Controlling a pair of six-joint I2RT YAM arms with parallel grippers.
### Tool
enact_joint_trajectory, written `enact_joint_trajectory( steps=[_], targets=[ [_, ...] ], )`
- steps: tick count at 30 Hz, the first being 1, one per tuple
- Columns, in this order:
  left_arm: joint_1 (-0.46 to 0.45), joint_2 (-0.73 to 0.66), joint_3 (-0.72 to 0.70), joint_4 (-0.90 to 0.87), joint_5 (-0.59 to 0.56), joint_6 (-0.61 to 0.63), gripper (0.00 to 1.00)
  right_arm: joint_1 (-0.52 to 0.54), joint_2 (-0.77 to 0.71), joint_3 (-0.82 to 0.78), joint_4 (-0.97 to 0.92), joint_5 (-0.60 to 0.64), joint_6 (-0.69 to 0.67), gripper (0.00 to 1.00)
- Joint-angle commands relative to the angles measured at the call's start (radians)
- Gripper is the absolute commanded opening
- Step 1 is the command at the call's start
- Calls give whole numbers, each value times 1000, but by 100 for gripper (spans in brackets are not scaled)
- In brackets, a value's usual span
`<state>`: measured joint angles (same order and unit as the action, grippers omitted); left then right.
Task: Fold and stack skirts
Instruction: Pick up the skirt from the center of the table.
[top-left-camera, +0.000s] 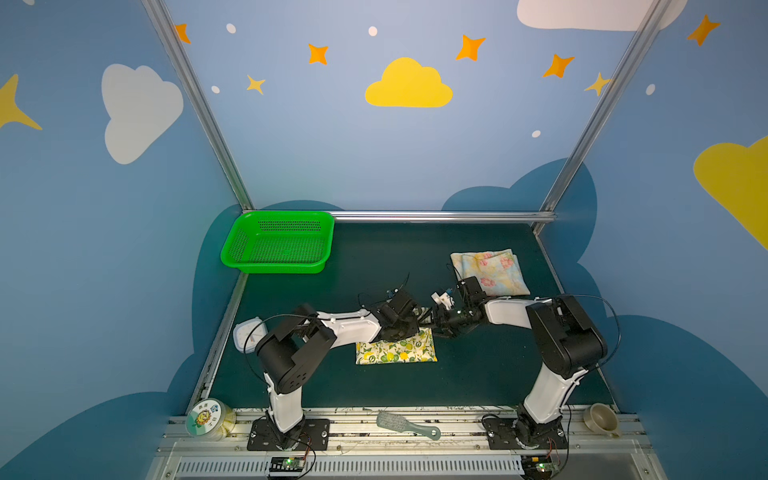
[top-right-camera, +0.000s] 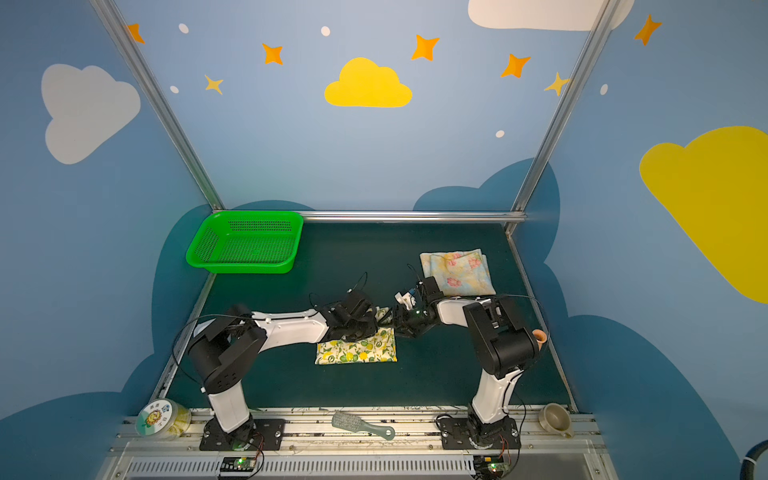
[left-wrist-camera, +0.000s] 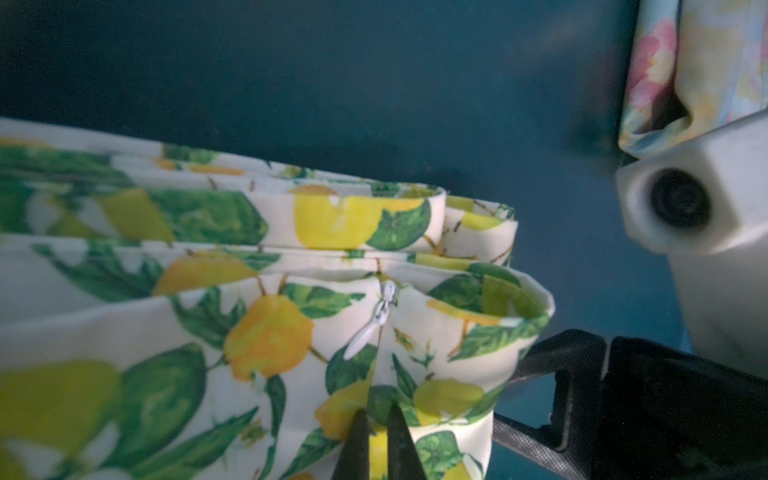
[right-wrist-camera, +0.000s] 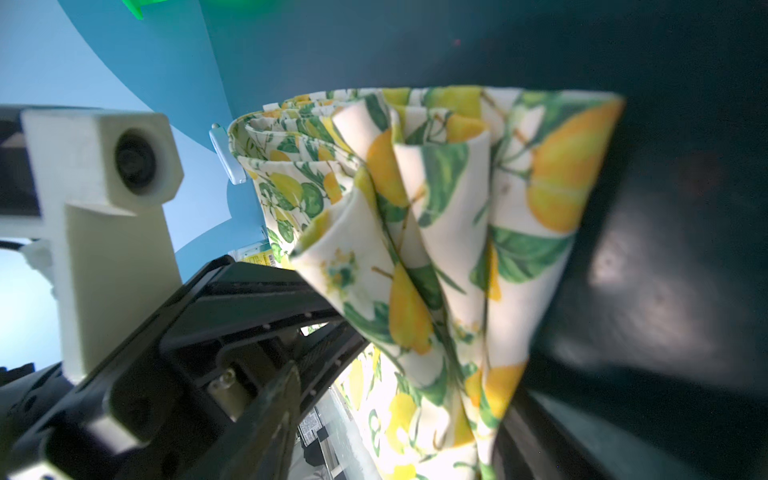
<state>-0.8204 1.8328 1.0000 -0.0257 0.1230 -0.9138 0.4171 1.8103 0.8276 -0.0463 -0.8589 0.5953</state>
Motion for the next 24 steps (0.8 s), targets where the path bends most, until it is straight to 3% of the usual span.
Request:
enact_joint_trajectory(
  steps=[1, 11, 19, 24],
  targets=[
    [0, 29, -21, -14, 3, -4, 12, 26, 87, -60, 10, 137, 35, 68],
    [11, -17, -30, -14, 3, -14, 11, 43, 129, -51, 39, 132, 59, 63],
    [90, -167, -74, -69, 15, -4, 11, 44, 121, -57, 27, 133, 55, 60],
    [113, -165, -95, -102, 18, 23, 11, 50, 121, -61, 27, 130, 52, 59]
  ],
)
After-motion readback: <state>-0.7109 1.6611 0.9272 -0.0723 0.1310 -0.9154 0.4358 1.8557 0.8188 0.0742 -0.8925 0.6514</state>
